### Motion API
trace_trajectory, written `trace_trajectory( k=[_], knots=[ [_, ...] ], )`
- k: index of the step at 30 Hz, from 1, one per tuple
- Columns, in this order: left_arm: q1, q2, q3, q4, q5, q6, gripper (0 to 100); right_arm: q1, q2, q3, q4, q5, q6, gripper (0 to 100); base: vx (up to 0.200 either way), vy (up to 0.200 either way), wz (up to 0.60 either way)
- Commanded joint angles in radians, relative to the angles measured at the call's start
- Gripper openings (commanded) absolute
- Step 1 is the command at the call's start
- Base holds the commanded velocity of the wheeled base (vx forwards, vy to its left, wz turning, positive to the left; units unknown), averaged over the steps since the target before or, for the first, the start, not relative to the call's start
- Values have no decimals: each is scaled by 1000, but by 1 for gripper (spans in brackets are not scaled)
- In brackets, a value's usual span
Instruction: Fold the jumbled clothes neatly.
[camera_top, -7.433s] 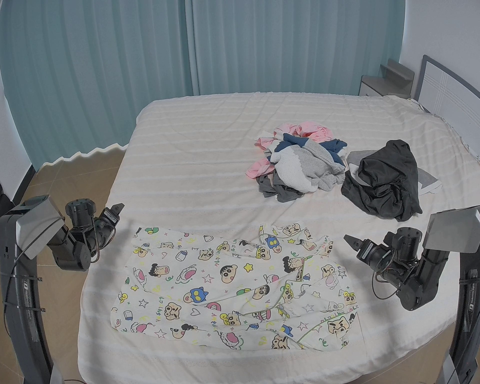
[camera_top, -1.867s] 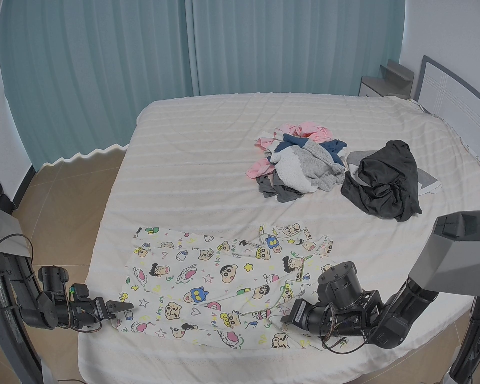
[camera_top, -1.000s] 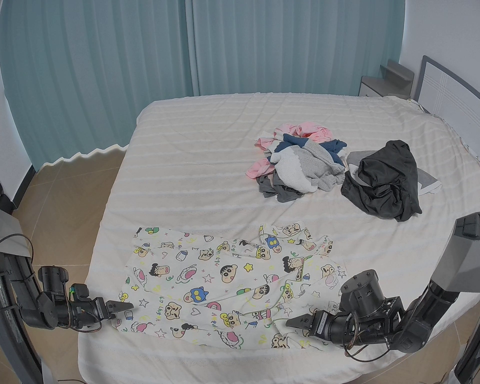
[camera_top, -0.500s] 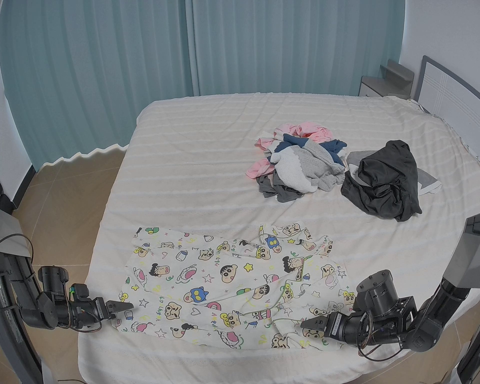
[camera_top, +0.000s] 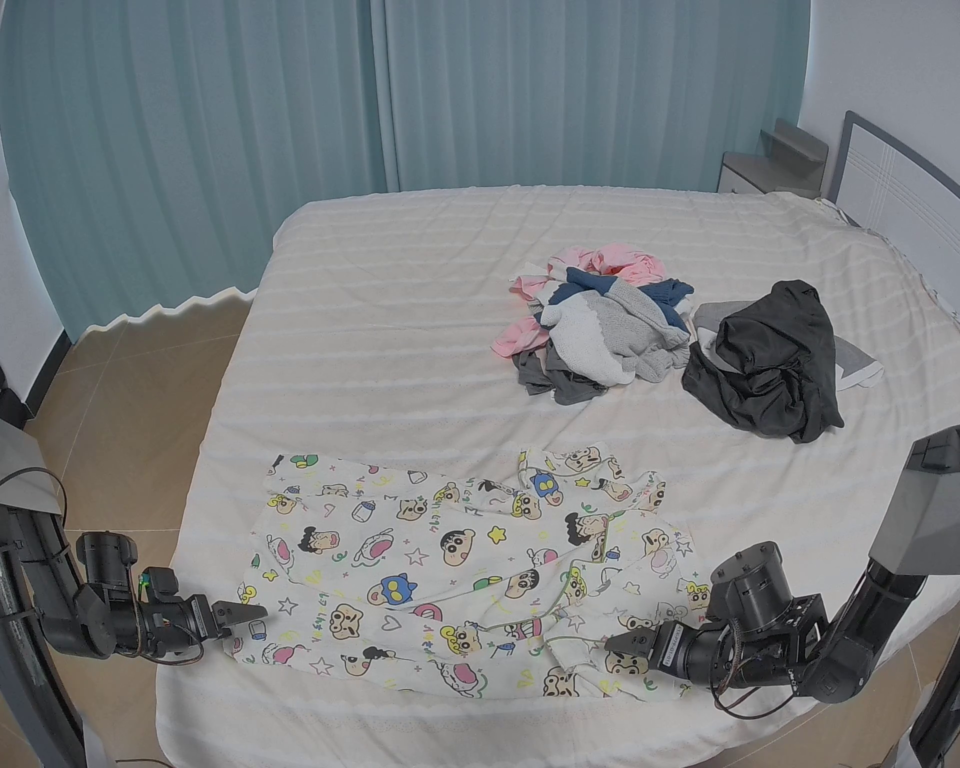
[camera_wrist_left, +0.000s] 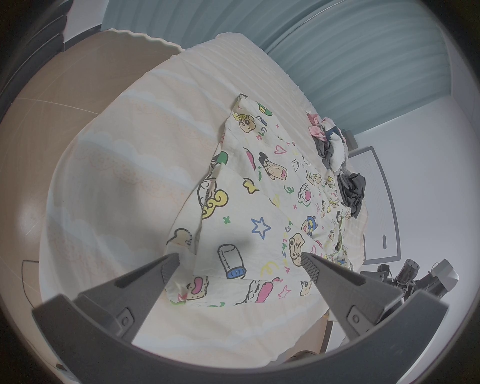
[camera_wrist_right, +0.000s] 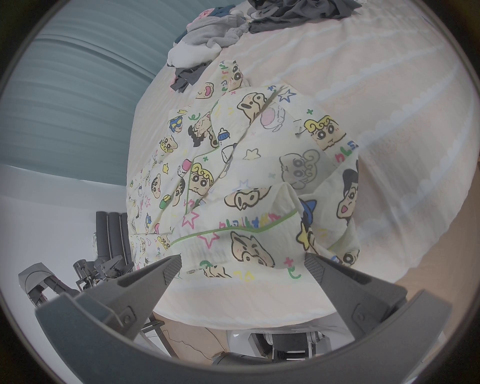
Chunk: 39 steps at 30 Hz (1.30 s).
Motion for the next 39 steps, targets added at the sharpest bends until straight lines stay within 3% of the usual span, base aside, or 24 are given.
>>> trace_trajectory(
  k=[1, 17, 22, 31, 32, 39],
  knots=[
    [1, 2, 0, 0, 0, -1, 100, 0, 63, 7, -61, -6, -1, 100, 0, 0, 0],
    [1, 2, 0, 0, 0, -1, 100, -2, 81, 32, -100, -9, -3, 100, 0, 0, 0],
    [1, 2, 0, 0, 0, -1, 100, -2, 98, 21, -101, -52, -3, 100, 0, 0, 0],
    [1, 2, 0, 0, 0, -1, 100, -7, 113, 15, -121, -61, 0, 100, 0, 0, 0],
    [1, 2, 0, 0, 0, -1, 100, -7, 121, 17, -140, -65, -1, 0, 0, 0, 0],
    [1, 2, 0, 0, 0, -1, 100, -4, 149, 29, -184, -101, -4, 0, 0, 0, 0]
  ],
)
